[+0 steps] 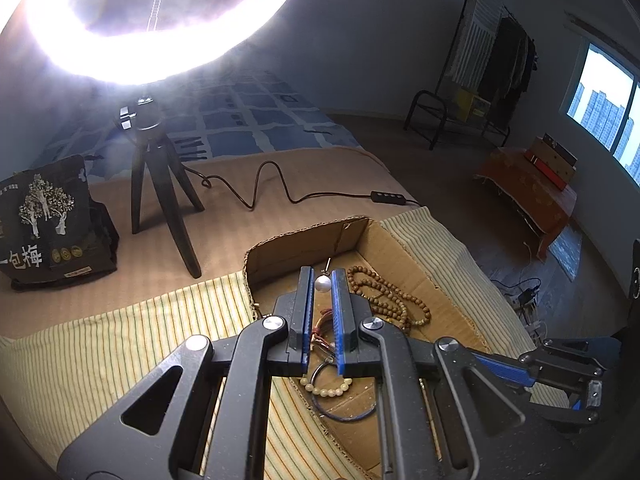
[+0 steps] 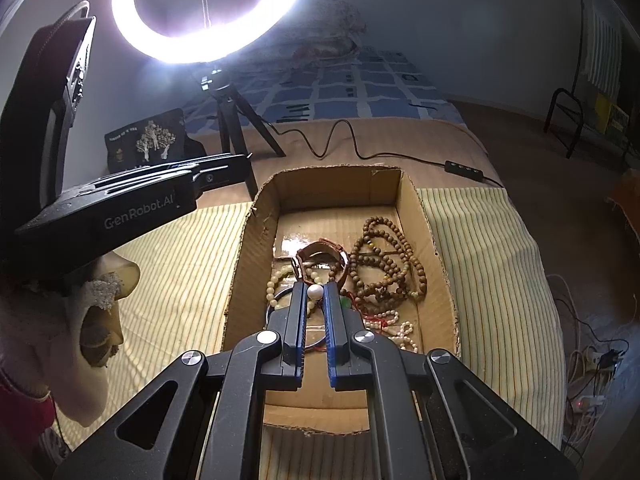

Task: Organize jewelry
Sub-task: 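Open the left tool to release the pearl earring into the box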

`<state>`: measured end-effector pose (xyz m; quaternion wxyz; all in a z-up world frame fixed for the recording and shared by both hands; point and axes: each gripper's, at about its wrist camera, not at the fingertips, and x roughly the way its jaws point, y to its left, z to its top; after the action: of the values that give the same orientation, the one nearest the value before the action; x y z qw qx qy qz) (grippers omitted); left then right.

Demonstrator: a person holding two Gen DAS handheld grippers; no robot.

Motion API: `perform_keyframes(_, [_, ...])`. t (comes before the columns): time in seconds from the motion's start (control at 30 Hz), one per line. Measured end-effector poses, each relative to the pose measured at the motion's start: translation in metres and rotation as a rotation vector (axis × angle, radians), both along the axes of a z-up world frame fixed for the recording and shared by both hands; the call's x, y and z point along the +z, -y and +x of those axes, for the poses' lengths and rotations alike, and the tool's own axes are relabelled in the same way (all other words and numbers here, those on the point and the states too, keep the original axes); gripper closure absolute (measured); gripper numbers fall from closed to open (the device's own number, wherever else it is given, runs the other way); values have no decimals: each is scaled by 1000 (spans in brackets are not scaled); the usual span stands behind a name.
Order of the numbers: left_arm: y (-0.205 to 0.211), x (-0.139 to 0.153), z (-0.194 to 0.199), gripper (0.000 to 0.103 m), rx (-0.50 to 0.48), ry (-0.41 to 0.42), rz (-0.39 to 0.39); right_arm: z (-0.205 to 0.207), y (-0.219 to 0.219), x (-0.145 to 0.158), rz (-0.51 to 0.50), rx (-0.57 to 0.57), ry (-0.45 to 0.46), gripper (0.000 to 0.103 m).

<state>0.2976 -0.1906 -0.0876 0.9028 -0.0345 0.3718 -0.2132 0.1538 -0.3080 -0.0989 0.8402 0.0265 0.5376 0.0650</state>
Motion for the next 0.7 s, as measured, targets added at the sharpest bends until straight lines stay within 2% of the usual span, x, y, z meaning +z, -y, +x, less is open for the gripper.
perform_keyframes(0.4, [4,0,-1,95,-6,9,10,0,0,-2,-16,-2,-1,96])
perform_keyframes(0.47, [5,1,-2,73,-7,14,13,0,0,-2,-26,-3,-2,96])
perform_keyframes(0.53, [4,2,-3,69,-5,23,4,0,0,-3,-32,-2,-9,96])
perform_keyframes(0.6, [4,3,-2,69,-3,24,4,-1,0,-4,-35,-1,-17,91])
perform_keyframes(0.67, [4,4,-2,69,-2,25,3,-1,-2,-5,-47,3,-17,69])
perform_keyframes(0.7, [4,4,-2,69,-1,25,4,-1,-2,-4,-50,5,-12,63])
